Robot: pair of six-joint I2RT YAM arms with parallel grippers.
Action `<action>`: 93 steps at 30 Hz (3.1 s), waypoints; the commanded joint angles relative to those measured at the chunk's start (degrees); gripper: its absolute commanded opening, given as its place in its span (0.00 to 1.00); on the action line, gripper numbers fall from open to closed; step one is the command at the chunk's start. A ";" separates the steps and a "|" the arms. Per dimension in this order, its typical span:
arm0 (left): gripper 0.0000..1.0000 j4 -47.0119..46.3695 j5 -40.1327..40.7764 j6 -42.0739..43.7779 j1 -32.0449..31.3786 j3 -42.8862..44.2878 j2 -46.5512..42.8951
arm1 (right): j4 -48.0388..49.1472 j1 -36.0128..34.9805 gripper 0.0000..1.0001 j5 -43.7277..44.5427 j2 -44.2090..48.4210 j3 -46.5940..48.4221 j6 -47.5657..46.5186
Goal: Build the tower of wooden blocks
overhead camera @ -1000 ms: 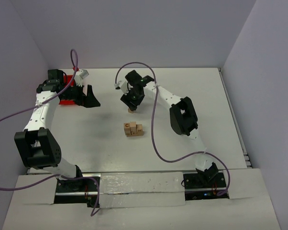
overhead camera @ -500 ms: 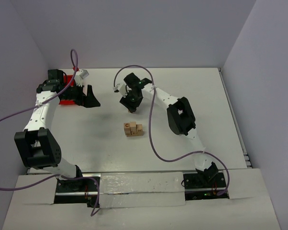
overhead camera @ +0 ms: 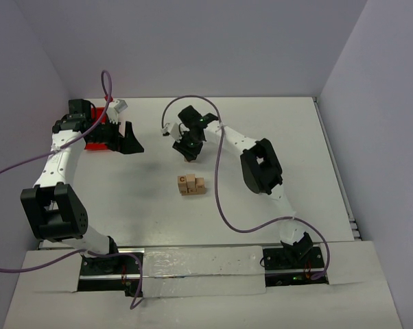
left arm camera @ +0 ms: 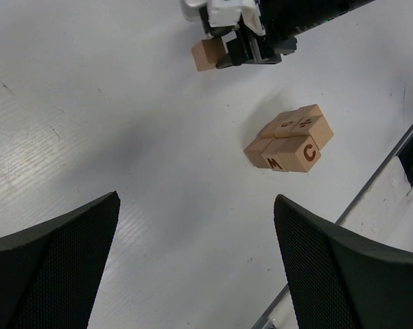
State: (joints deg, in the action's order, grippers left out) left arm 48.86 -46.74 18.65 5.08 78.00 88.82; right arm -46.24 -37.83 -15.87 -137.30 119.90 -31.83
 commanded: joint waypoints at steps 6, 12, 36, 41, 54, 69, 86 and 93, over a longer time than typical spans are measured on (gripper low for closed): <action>0.99 -2.24 -3.16 -0.18 -0.14 -0.04 -0.66 | -11.33 8.98 0.08 -8.94 15.24 -6.55 -14.19; 0.99 -4.58 -2.00 -1.52 -2.84 -0.62 -0.78 | -13.33 10.32 0.06 -9.83 24.22 -12.30 -18.71; 0.99 -4.26 -1.56 -2.22 -4.55 -0.95 -1.75 | -14.49 -0.32 0.04 -9.23 38.40 -27.26 -24.63; 0.99 -3.86 -1.42 -1.86 -4.48 -1.44 -2.17 | -13.95 -1.98 0.05 -9.09 37.18 -26.83 -23.10; 0.99 -3.50 -0.90 -0.91 -4.50 -2.06 -2.68 | -12.78 -4.22 0.08 -7.34 34.26 -25.32 -20.81; 0.99 -3.07 -0.37 0.28 -4.55 -2.76 -3.20 | -11.38 -5.71 0.13 -5.32 30.64 -22.81 -18.15; 0.99 -2.78 -0.43 0.65 -4.47 -3.03 -3.30 | -10.89 -6.56 0.20 -5.10 28.73 -22.08 -17.98; 0.99 -2.46 -0.37 0.98 -4.38 -3.11 -3.39 | -10.49 -6.69 0.21 -5.05 28.18 -21.73 -17.66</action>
State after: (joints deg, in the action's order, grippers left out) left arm 46.13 -46.46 18.65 0.78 74.74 87.33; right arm -58.54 -43.95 -20.65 -108.35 95.13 -50.15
